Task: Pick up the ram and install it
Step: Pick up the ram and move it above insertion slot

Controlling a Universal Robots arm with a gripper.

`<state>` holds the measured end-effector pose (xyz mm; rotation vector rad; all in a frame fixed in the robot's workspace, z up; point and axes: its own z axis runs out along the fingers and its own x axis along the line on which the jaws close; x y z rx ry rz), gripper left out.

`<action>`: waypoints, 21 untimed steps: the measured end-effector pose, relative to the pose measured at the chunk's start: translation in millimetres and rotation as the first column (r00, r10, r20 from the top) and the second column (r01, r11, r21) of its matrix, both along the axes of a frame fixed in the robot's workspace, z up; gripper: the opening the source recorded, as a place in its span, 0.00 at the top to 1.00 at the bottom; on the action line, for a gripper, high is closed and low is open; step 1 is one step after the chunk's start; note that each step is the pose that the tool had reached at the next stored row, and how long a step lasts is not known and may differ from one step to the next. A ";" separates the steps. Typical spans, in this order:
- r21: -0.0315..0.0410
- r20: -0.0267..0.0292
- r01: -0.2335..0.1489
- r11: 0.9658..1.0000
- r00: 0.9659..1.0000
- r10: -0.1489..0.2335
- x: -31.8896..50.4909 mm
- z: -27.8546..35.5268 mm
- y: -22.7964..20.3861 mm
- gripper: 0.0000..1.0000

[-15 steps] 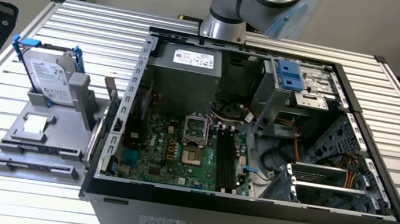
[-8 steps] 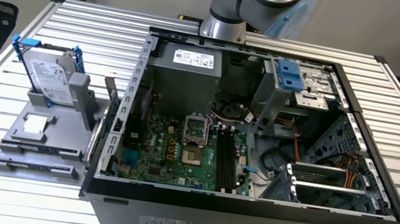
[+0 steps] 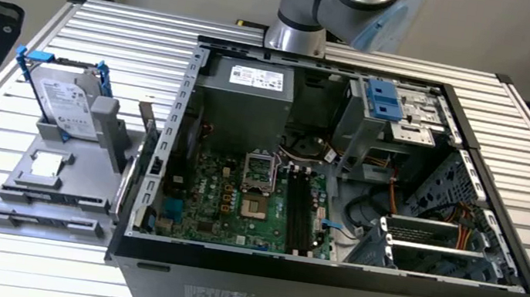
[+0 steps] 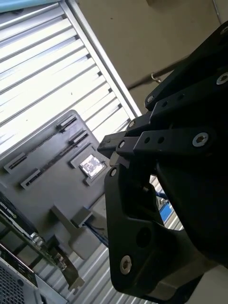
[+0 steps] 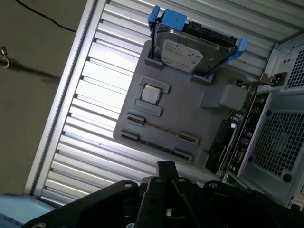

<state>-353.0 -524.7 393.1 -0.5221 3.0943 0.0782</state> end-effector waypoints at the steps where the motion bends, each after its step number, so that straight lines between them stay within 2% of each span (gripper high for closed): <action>1: 0.000 0.000 -0.007 1.000 1.000 0.007 0.0 0.0 0.0 1.00; 5: -0.002 0.000 -0.048 0.999 0.999 0.048 0.0 -0.1 0.0 1.00; 9: -0.003 0.000 -0.100 0.995 0.995 0.100 0.0 -0.1 0.0 1.00; 15: -0.008 -0.001 -0.182 0.983 0.983 0.182 0.0 0.0 0.0 1.00; 21: -0.010 -0.001 -0.267 0.964 0.964 0.267 0.1 -0.1 0.0 1.00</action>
